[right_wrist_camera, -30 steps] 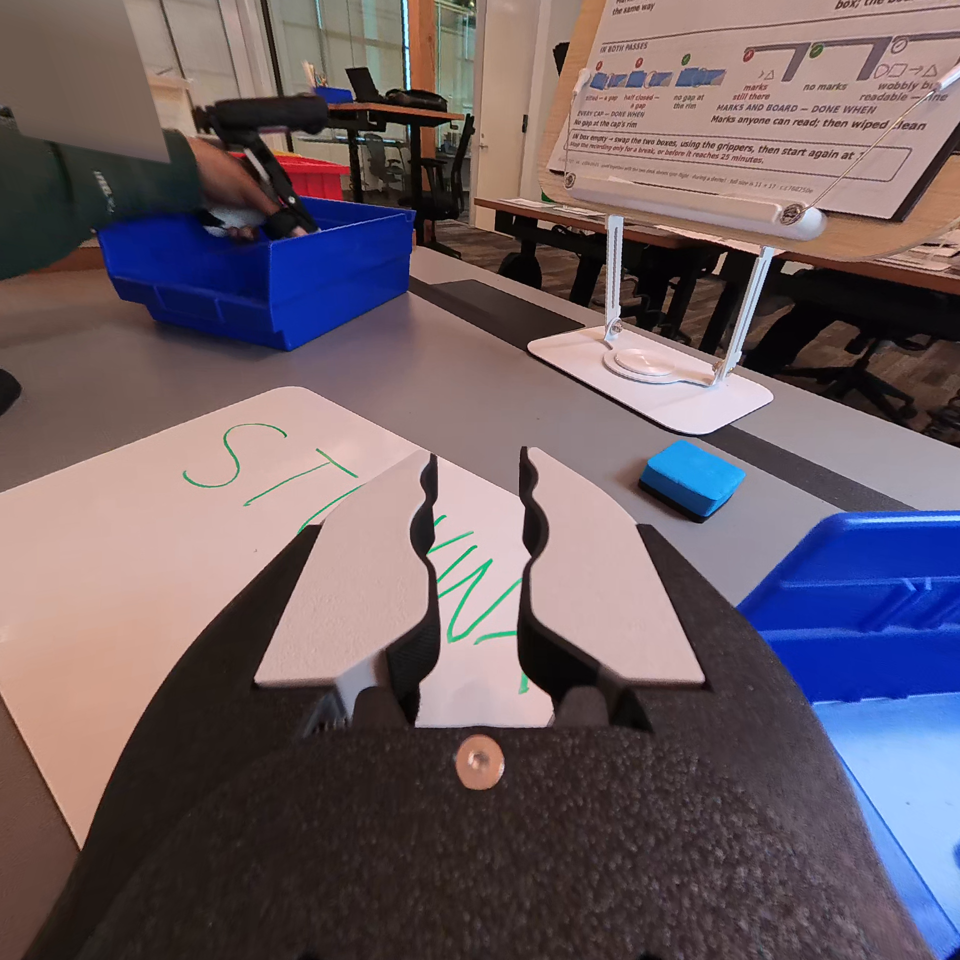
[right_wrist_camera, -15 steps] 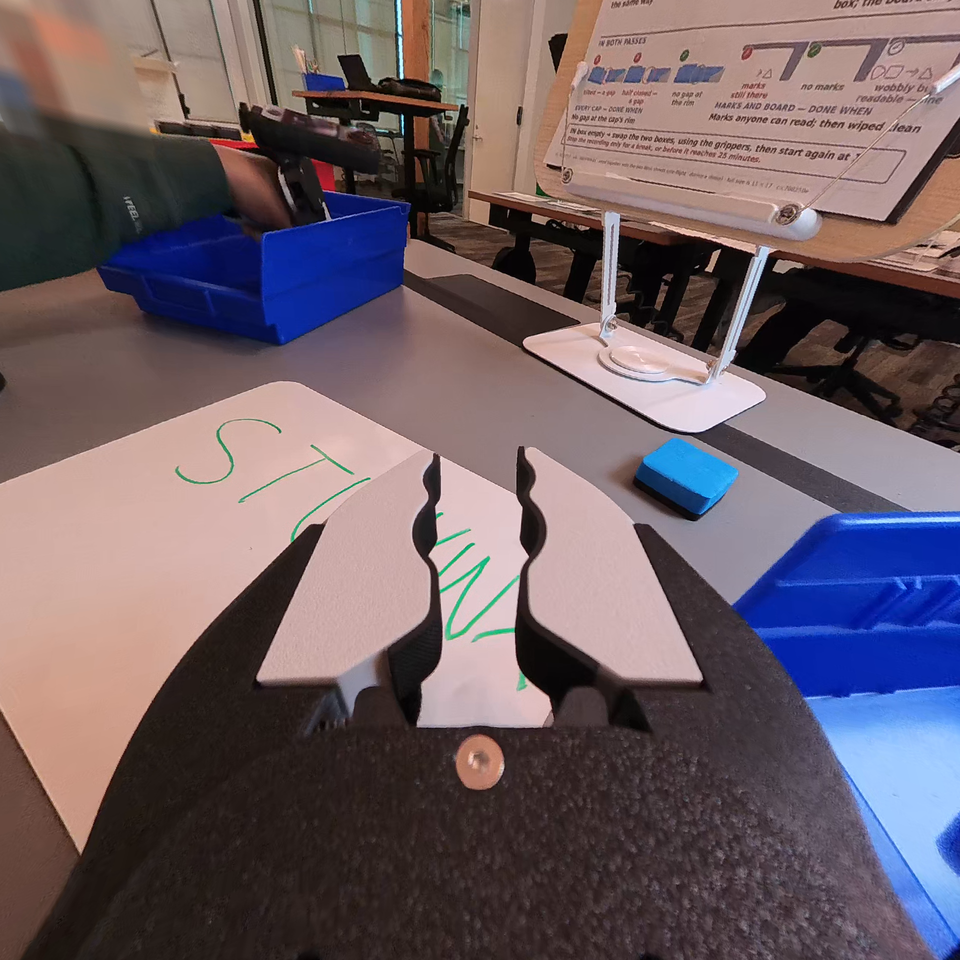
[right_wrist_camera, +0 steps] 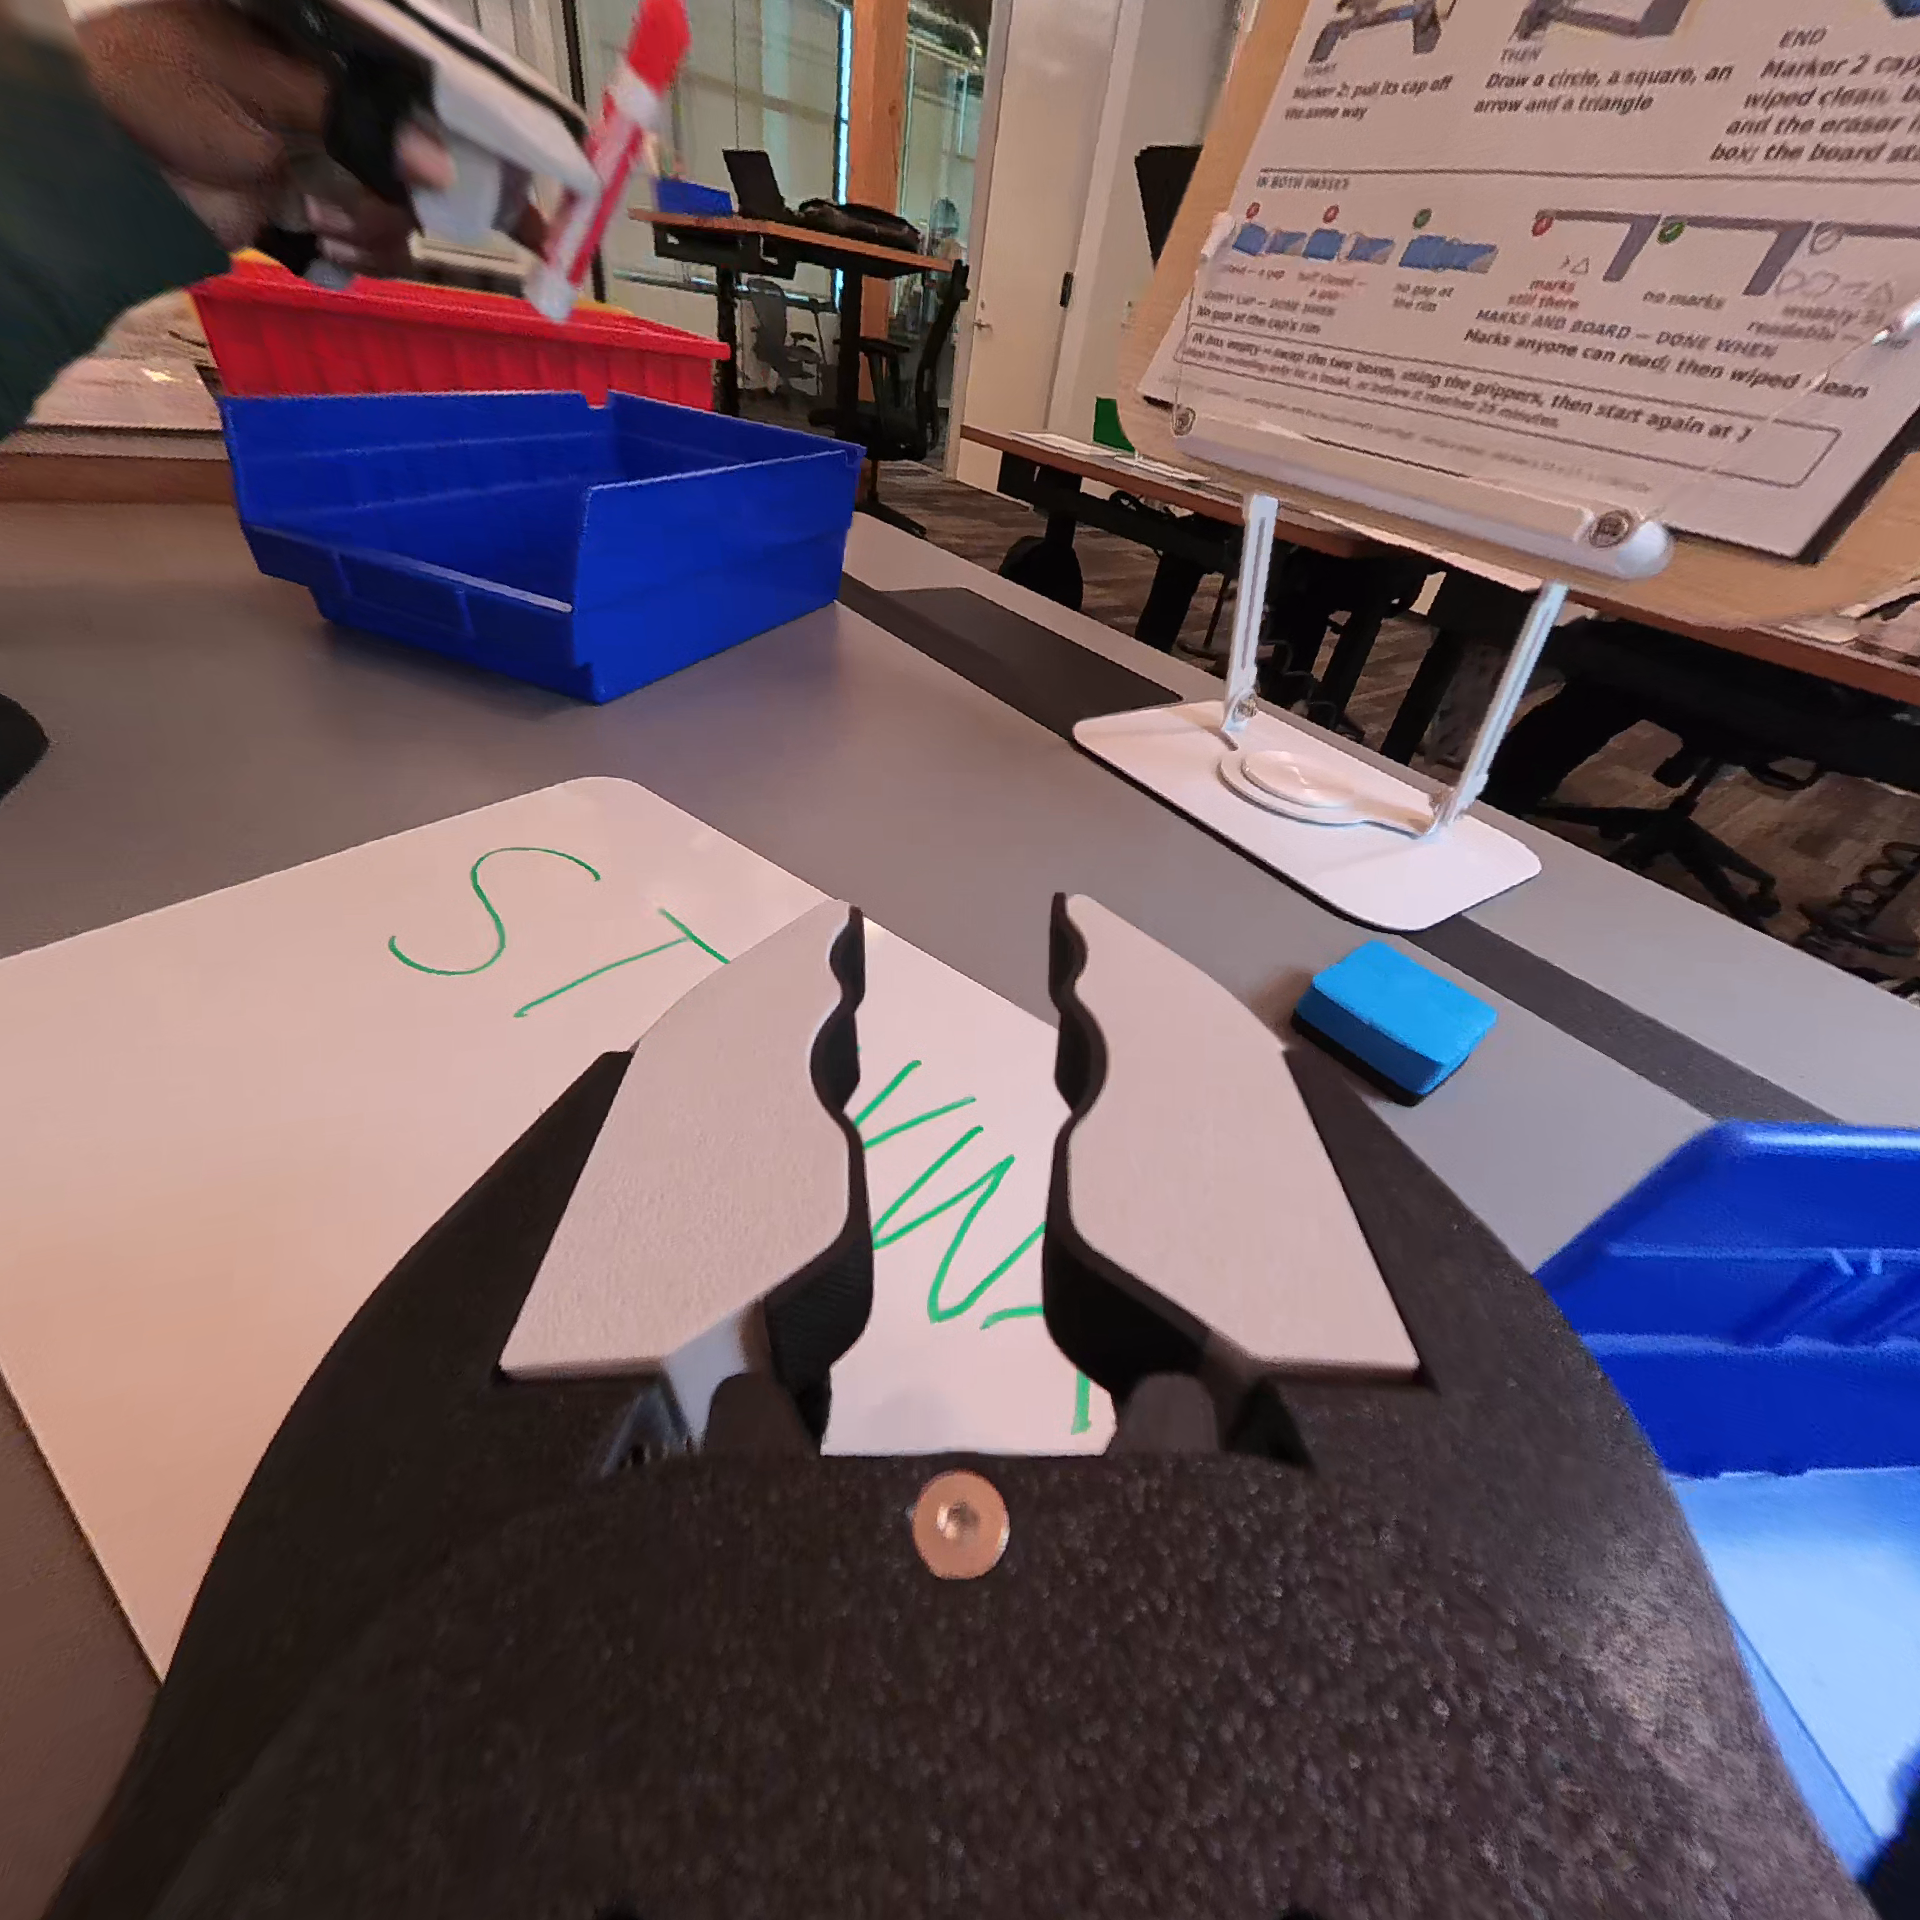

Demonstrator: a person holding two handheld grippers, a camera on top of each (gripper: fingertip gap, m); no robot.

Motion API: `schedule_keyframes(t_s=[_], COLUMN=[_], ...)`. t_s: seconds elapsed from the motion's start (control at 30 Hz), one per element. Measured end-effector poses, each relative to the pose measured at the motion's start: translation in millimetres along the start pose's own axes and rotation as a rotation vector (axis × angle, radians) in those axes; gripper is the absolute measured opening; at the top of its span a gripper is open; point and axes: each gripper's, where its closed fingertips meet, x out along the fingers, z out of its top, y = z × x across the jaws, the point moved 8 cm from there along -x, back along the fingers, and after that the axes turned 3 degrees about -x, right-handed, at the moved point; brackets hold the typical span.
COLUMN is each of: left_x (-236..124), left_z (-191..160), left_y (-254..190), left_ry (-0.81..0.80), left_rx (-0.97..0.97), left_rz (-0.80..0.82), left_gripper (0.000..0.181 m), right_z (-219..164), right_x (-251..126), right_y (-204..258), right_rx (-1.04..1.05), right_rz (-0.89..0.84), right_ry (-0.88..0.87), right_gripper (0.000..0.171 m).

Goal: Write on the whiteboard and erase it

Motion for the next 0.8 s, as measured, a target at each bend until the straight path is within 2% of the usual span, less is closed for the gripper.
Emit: schedule_keyframes(t_s=[0.07,0.17,0.4,0.57,0.8], left_x=[-4,6,57,77,88], left_z=[12,10,-36,-63,-69], left_y=[-33,-77,-148,-167,-170], left_ry=[-0.182,-0.295,-0.299,-0.196,-0.238], left_rx=[-0.064,-0.178,-0.452,-0.5,-0.605], left_rz=[-0.184,-0.397,-0.728,-0.79,-0.781], left_gripper=[0.018,0.018,0.018,0.018,0.018], right_z=[6,16,28,18,23], right_x=[3,10,24,30,32], right_y=[7,24,67,71,79], right_rx=[-0.032,-0.115,-0.277,-0.284,-0.3], right_rz=[-0.01,-0.017,0.057,0.087,0.114], right_ry=[-0.016,-0.035,-0.044,-0.012,-0.04], right_gripper=[0.038,0.041,0.043,0.045,0.05])
